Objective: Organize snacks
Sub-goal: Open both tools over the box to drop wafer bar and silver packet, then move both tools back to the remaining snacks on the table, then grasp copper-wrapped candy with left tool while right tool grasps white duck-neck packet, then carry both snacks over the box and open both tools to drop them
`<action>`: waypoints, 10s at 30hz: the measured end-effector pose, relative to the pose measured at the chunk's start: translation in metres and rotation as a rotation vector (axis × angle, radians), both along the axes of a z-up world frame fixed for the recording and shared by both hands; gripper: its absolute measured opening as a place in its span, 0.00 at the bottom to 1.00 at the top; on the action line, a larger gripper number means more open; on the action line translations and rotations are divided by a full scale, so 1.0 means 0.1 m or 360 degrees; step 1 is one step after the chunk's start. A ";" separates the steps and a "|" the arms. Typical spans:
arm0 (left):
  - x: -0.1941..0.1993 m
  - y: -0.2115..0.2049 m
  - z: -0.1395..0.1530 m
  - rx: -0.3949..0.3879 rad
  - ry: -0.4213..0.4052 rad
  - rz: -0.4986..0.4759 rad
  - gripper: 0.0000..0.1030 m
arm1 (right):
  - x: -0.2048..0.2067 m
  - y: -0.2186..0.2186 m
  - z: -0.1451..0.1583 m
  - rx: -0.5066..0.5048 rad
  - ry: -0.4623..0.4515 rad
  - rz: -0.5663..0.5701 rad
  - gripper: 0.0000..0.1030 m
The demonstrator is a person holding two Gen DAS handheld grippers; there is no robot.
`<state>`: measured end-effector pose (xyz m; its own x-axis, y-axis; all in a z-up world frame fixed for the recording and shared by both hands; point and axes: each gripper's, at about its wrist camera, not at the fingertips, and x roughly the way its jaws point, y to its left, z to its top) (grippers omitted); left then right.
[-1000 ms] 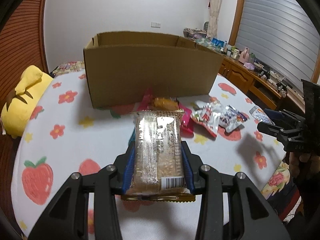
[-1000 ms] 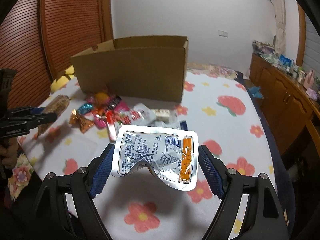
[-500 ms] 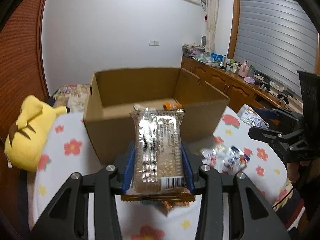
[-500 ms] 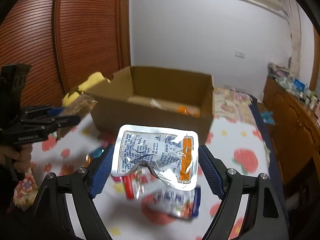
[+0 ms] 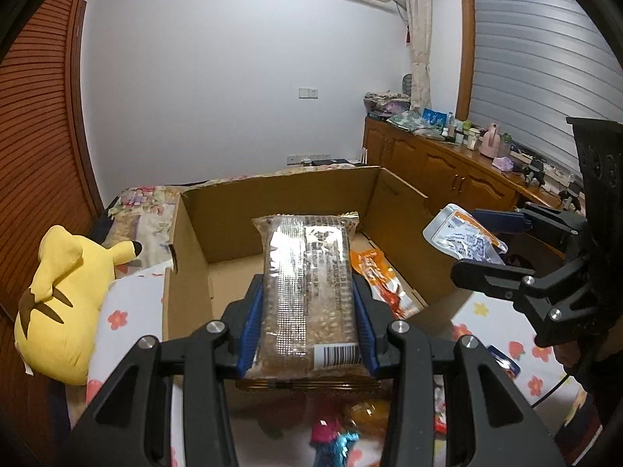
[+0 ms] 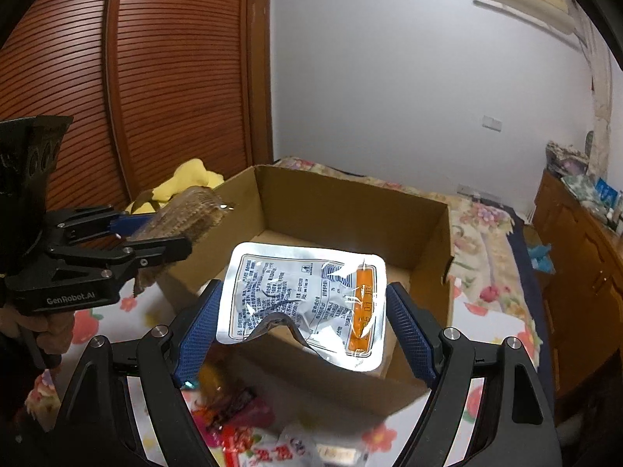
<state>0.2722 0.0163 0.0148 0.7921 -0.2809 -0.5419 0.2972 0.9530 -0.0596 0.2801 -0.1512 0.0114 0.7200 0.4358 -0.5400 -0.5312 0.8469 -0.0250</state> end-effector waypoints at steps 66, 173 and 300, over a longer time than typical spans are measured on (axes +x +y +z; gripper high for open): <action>-1.08 -0.20 -0.35 0.0073 0.0082 -0.0062 0.47 | -0.97 -0.52 -0.05 0.0005 0.0074 -0.0241 0.85; -1.31 -0.48 -1.20 0.0153 0.0321 -0.0089 0.23 | -0.72 -0.71 -1.38 -0.0241 0.0437 -0.0366 0.88; 0.21 0.09 -0.14 0.0057 0.0061 0.0066 0.38 | 0.83 0.16 -0.20 -0.0055 0.0407 0.0029 0.69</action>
